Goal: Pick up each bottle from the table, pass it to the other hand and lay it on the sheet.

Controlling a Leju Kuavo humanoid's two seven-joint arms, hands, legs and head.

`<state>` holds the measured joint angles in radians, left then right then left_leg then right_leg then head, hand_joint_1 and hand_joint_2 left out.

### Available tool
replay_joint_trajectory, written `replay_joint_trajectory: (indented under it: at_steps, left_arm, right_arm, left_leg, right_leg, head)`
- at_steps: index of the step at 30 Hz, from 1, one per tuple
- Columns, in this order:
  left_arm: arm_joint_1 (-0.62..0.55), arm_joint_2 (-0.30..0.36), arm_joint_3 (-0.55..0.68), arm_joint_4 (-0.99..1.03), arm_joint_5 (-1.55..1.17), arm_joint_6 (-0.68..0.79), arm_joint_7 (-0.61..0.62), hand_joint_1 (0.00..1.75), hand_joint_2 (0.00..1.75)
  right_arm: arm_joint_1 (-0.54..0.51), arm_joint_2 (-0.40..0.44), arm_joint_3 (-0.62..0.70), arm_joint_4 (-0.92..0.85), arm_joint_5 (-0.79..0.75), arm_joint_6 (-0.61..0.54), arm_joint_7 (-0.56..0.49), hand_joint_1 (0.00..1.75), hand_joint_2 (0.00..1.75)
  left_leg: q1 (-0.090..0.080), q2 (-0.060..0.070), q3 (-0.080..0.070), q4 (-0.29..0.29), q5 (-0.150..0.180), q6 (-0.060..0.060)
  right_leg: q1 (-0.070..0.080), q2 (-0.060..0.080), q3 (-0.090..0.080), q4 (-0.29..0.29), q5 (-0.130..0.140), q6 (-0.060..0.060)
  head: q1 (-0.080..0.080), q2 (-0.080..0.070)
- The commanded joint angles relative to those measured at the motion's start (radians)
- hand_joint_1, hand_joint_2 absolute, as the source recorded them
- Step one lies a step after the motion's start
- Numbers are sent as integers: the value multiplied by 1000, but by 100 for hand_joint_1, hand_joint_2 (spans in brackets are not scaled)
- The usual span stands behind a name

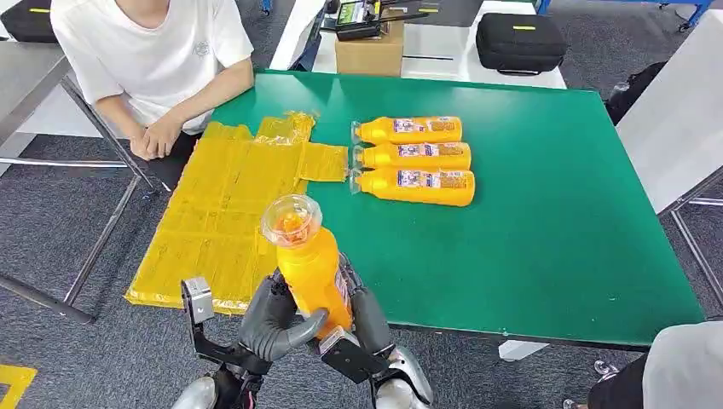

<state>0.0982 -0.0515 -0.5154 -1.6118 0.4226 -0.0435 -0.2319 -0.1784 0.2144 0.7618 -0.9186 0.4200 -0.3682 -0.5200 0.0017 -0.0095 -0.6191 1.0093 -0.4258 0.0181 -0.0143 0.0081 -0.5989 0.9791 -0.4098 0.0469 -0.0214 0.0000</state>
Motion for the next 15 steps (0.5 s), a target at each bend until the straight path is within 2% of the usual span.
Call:
replay_joint_trajectory:
  at_steps: [1,4,7,8,12,15]
  left_arm:
    - [-38,12,-27,2,-13,10,-1,175,175]
    - [-37,9,-22,4,-19,20,0,175,175]
    - [-43,17,5,7,-18,24,1,175,175]
    - [-44,18,23,12,-16,29,6,175,175]
    - [-71,27,60,37,-81,79,11,175,175]
    - [-153,29,77,113,-233,182,22,175,175]
  right_arm:
    - [-6,8,25,85,-10,-6,-10,0,0]
    - [-5,12,15,87,-19,-16,-15,0,0]
    - [-1,20,-2,110,5,-136,-56,0,0]
    - [5,32,-35,126,8,-239,-105,0,0]
    - [6,27,-69,140,-29,-251,-112,0,0]
    - [25,17,-106,119,-39,-273,-105,0,0]
  left_leg:
    - [0,0,4,-1,-1,-1]
    - [0,-1,3,-1,-1,-1]
    - [1,0,3,-1,-1,-1]
    - [1,0,6,-1,-2,-1]
    - [0,-1,5,-2,-1,-1]
    - [1,-2,7,-2,-1,-2]
  right_leg:
    - [1,-1,4,-1,-1,-2]
    - [0,-2,3,-1,-1,-1]
    - [1,-2,4,-1,-1,-1]
    - [1,-2,6,-1,-2,-2]
    - [1,-2,5,-1,-1,-2]
    - [1,-3,7,-2,-2,-3]
  head:
    - [0,0]
    - [0,0]
    - [0,0]
    - [0,0]
    - [0,0]
    - [-1,0]
